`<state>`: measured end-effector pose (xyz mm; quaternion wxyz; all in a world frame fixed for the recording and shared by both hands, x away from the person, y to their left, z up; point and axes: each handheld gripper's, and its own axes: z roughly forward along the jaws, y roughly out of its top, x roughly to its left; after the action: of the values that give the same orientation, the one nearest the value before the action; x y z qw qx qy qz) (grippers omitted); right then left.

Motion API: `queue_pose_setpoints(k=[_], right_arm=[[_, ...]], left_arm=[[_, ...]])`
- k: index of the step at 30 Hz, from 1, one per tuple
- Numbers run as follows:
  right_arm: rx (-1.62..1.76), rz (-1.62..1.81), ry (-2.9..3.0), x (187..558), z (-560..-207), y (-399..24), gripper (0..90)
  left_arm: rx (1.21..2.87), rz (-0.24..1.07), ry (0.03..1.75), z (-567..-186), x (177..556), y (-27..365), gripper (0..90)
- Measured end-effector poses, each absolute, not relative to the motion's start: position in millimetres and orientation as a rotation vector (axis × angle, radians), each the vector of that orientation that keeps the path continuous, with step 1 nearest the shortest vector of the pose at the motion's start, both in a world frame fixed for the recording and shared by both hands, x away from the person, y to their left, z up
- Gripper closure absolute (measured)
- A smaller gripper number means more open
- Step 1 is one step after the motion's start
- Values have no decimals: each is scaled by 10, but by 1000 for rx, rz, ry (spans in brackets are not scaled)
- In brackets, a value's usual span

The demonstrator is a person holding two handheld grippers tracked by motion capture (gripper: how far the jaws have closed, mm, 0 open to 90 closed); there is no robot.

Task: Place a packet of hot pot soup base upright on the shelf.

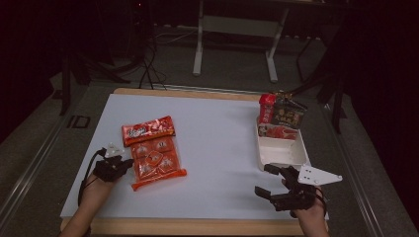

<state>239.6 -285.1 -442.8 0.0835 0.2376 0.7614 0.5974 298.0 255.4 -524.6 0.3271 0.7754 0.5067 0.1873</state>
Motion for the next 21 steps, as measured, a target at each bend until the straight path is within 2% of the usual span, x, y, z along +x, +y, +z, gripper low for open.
queue_pose_setpoints(k=[11, 16, 21], right_arm=[[711, 1780, 2283, 2401, -4448, -2848, 165], [709, 1779, 2284, 2399, -4447, -2843, 164], [711, 1774, 2291, 2407, -4457, -2831, 164]], left_arm=[[1999, 525, 1418, -5304, 3245, 2597, 900], [1969, 488, 1429, -5334, 3302, 2590, 900], [2007, 476, 1426, -5322, 3343, 2500, 900]])
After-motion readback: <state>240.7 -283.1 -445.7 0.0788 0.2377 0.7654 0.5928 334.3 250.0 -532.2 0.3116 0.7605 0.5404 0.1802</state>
